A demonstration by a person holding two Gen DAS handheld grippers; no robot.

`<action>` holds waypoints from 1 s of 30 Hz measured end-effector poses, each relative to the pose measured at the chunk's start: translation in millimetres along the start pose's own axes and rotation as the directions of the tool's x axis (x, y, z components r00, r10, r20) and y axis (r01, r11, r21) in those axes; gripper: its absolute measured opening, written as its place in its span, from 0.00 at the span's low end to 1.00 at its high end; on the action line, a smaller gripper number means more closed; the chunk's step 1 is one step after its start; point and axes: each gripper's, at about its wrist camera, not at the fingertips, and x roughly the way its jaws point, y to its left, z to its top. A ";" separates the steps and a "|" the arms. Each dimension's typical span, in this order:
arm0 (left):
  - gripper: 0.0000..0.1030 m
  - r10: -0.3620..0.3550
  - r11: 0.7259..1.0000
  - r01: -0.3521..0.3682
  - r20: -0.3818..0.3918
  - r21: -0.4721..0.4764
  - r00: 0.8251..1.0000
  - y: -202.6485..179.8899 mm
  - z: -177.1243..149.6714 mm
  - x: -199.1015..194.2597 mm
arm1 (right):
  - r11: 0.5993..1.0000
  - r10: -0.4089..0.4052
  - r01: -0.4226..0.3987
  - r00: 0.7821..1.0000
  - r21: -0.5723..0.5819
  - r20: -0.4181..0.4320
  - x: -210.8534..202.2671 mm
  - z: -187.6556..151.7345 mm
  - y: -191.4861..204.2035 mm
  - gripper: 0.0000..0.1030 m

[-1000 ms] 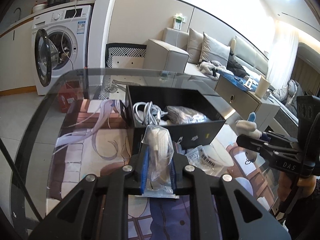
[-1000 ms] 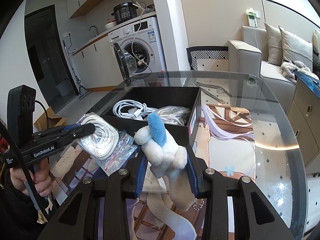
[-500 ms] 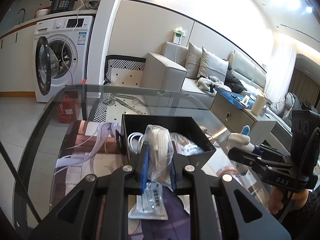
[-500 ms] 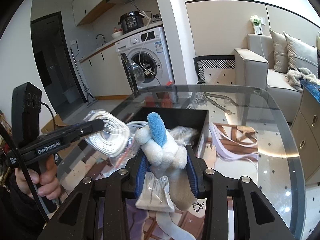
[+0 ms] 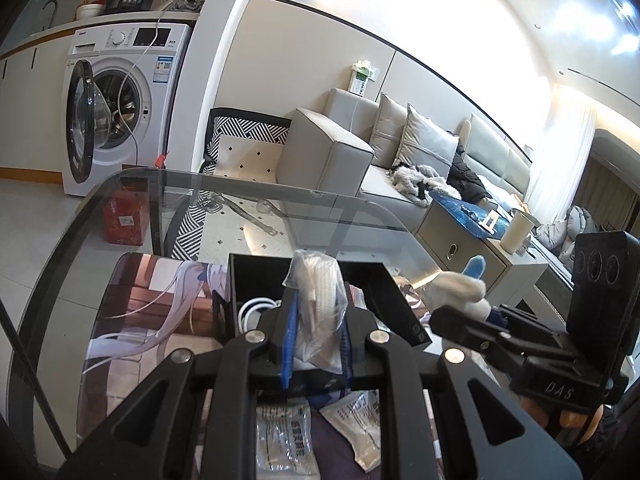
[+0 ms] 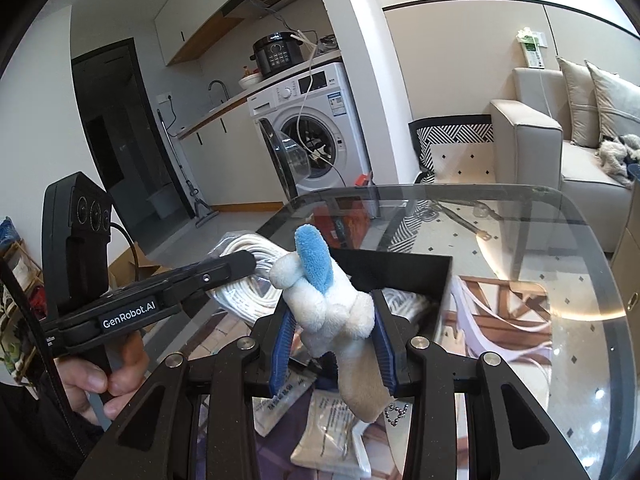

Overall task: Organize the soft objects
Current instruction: 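Carry the plush toy and clear bag over the black box and open both tools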

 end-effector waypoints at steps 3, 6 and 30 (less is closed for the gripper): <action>0.15 0.005 1.000 -0.005 0.004 -0.002 1.000 0.7 2.0 5.8 | 1.000 0.021 -0.021 1.000 0.012 0.006 8.5 4.1 -2.8 0.35; 0.15 0.002 1.000 -0.001 0.002 -0.015 1.000 2.6 3.7 12.9 | 0.999 0.040 -0.040 0.999 0.034 0.017 16.5 6.8 -6.4 0.35; 0.17 0.081 0.996 -0.077 -0.089 0.055 0.993 4.9 -6.2 69.5 | 0.995 -0.067 0.070 0.997 0.065 -0.044 81.6 6.3 -39.2 0.35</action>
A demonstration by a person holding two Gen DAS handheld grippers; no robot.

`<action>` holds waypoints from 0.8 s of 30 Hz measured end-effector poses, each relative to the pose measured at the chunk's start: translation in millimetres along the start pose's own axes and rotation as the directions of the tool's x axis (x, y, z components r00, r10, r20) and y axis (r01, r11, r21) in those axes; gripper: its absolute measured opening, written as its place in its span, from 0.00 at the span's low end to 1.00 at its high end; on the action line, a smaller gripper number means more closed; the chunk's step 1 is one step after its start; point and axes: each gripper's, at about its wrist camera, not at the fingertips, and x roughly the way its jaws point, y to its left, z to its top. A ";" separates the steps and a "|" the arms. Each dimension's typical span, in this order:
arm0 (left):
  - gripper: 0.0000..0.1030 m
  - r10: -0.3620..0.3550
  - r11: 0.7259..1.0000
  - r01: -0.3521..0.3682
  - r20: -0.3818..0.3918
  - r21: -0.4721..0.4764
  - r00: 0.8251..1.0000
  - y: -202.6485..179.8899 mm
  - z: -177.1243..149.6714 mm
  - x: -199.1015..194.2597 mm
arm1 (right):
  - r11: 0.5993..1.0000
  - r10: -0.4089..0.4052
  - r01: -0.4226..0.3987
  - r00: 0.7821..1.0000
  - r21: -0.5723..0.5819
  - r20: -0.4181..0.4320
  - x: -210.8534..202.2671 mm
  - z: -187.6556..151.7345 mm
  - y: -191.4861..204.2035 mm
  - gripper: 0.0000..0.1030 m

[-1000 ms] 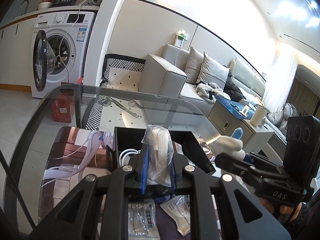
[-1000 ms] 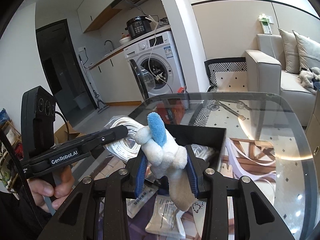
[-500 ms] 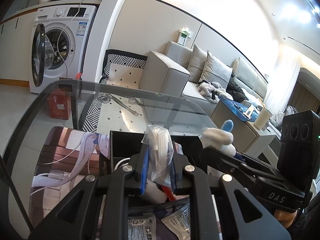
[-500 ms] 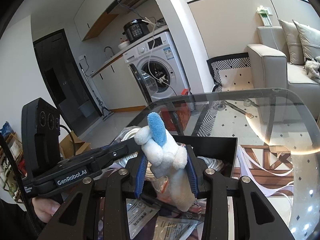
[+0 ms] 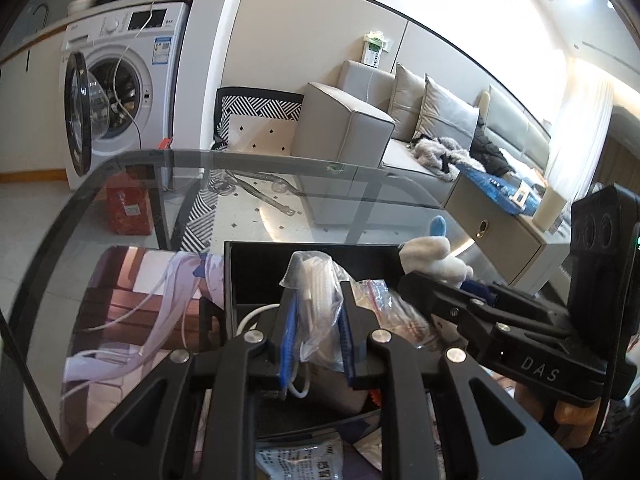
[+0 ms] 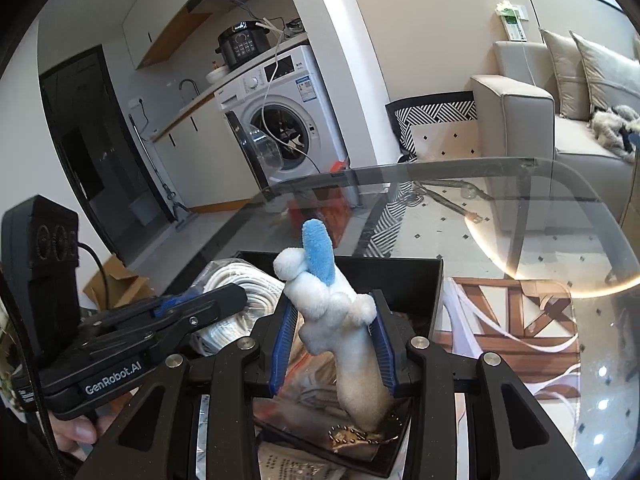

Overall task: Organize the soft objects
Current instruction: 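Carry the plush toy and clear bag over the black box and open both tools, then withdraw both tools from the box toward the white printed packets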

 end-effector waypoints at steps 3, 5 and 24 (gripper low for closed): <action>0.26 0.030 0.999 -0.030 -0.009 0.035 1.000 -4.3 0.0 1.8 | 0.999 -0.034 0.035 0.999 -0.035 0.003 1.4 1.6 2.4 0.38; 0.36 0.030 0.999 -0.030 -0.018 0.042 0.999 -4.8 -0.6 2.4 | 0.998 -0.047 0.048 0.999 -0.047 0.018 -1.7 3.2 3.3 0.43; 1.00 0.103 0.990 -0.107 0.049 0.092 0.994 -1.2 -14.1 -40.4 | 0.986 -0.142 0.144 0.989 -0.082 0.029 -62.2 -26.6 -2.7 0.99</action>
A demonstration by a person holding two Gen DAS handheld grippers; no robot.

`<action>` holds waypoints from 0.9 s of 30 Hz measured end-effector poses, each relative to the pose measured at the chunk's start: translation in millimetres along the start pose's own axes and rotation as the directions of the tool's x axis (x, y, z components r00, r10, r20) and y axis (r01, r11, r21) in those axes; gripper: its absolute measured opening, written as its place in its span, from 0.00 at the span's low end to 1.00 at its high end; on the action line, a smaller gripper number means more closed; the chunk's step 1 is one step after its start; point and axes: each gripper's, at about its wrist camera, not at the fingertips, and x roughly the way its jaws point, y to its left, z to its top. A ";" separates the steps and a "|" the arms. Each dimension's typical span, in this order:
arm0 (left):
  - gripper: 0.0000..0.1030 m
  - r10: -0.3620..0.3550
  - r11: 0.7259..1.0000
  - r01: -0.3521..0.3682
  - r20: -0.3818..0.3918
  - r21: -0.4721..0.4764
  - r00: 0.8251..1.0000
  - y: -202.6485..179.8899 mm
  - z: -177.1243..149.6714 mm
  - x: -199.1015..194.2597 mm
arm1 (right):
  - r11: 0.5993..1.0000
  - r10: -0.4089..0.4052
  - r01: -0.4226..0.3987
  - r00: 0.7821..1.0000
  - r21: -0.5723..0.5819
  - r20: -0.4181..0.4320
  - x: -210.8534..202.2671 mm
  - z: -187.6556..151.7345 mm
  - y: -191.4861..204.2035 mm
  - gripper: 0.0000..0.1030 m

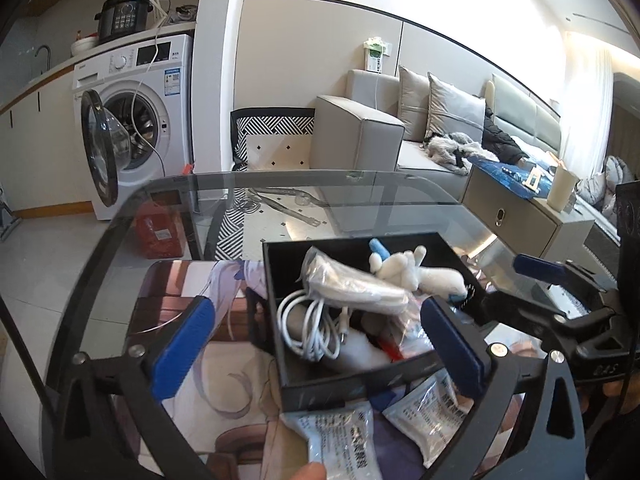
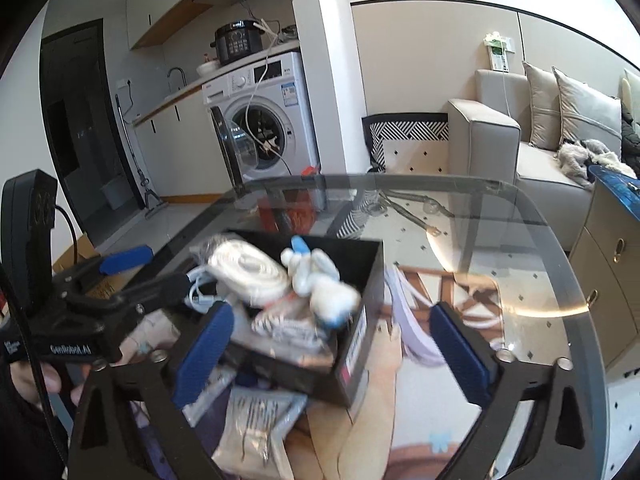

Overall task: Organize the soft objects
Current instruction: 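Withdraw both tools from the box toward the white printed packets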

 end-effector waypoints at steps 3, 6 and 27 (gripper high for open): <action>1.00 0.015 1.000 -0.015 -0.009 0.016 1.000 0.6 -8.1 -4.6 | 1.000 -0.011 0.011 1.000 -0.002 -0.011 -5.3 -10.5 0.7 0.99; 1.00 0.036 0.999 -0.035 -0.019 0.042 0.999 0.0 -17.6 -8.8 | 1.000 -0.027 0.027 0.999 0.010 -0.043 -6.0 -22.4 1.0 0.99; 1.00 0.064 0.996 -0.056 -0.124 0.068 0.990 -6.2 -61.1 -5.4 | 0.999 -0.003 0.009 0.986 0.037 -0.164 -10.2 -63.3 13.8 0.99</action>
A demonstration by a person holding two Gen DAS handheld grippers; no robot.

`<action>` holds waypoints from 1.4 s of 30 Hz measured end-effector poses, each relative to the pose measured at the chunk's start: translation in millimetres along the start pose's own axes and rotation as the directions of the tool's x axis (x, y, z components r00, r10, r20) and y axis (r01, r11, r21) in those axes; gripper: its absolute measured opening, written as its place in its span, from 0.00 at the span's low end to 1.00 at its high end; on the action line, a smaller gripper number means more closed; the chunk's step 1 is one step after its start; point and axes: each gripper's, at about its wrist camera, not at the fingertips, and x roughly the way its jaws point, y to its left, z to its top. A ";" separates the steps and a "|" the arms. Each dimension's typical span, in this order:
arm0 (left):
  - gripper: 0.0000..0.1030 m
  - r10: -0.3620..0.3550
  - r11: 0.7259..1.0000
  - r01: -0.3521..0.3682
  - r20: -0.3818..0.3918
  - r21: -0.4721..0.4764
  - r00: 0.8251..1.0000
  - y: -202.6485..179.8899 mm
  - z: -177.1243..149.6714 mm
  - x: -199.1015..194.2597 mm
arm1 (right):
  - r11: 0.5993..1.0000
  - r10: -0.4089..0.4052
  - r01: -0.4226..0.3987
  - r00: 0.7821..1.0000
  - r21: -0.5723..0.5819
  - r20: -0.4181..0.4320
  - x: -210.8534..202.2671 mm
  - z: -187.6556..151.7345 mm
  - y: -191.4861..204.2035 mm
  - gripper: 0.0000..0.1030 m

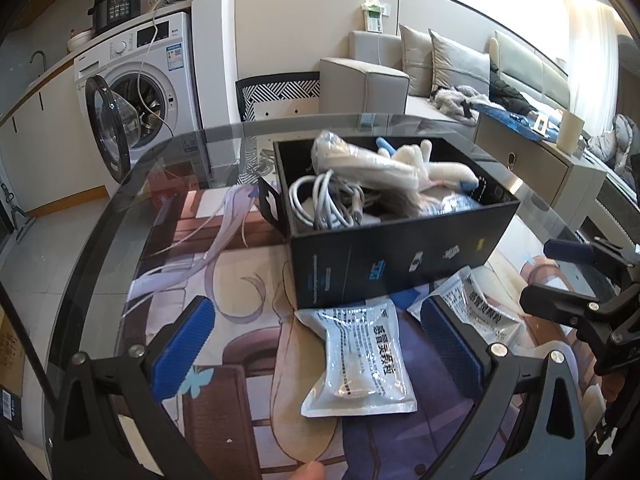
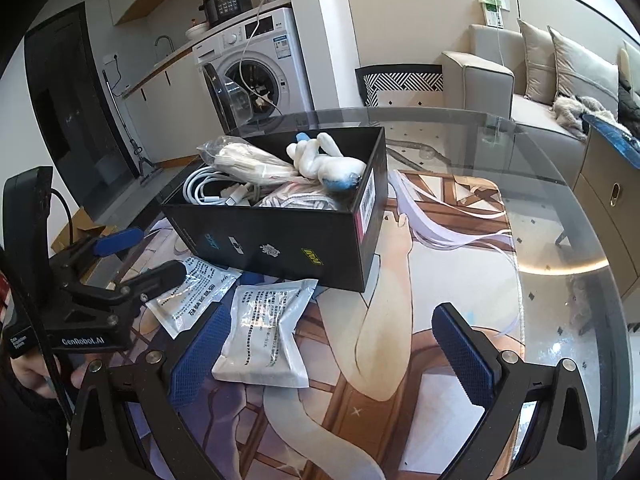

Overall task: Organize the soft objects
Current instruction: 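Withdraw both tools from the box toward the white printed packets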

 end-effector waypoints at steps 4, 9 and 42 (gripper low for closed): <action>1.00 0.005 1.000 -0.004 -0.028 0.012 1.000 -1.5 -4.6 5.9 | 1.000 0.005 -0.005 1.000 -0.006 -0.015 4.4 -0.7 2.5 0.99; 1.00 0.012 1.000 -0.012 -0.054 0.004 0.998 2.2 -6.8 9.0 | 1.000 -0.002 0.001 0.999 -0.021 -0.047 12.2 -2.0 6.7 0.99; 1.00 -0.033 0.996 0.025 -0.092 -0.080 0.995 17.6 -8.1 16.9 | 0.987 -0.071 0.041 0.978 -0.154 -0.195 55.4 -3.3 35.9 0.99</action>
